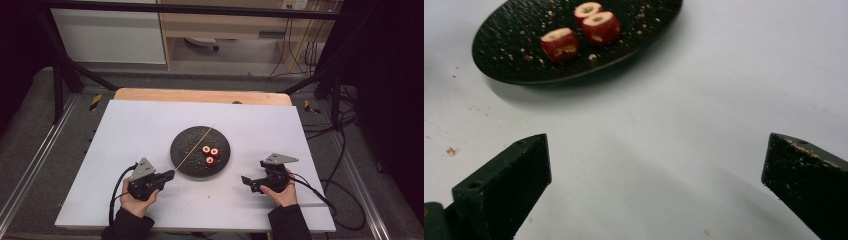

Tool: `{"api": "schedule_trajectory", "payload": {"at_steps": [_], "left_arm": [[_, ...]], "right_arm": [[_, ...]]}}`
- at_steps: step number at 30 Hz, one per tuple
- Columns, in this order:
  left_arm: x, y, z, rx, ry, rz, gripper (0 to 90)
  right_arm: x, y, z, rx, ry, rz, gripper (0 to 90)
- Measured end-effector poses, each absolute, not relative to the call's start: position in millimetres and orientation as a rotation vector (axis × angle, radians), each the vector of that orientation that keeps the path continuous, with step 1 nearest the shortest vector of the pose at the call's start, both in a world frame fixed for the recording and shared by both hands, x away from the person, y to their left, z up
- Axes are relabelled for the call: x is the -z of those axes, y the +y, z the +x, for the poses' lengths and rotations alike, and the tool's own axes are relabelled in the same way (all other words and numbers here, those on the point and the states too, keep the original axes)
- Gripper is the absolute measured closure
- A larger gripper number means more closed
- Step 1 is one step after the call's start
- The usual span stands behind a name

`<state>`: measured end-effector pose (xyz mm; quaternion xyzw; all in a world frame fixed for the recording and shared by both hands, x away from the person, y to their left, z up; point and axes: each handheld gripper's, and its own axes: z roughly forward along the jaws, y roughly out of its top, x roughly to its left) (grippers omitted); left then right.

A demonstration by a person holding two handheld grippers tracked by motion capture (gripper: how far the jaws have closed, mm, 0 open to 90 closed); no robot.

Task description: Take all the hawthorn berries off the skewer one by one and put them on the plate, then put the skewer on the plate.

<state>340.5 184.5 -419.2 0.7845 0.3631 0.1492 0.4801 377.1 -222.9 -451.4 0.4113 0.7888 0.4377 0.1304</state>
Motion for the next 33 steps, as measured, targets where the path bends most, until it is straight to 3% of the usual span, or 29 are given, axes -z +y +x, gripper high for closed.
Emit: {"api": "schedule_trajectory", "payload": {"at_steps": [33], "left_arm": [[434.7, 140.5, 390.5, -0.450, 1.104, 2.043, 87.8]], "right_arm": [[455.6, -247.3, 368.2, -1.294, 2.254, 1.241, 0.7]]}}
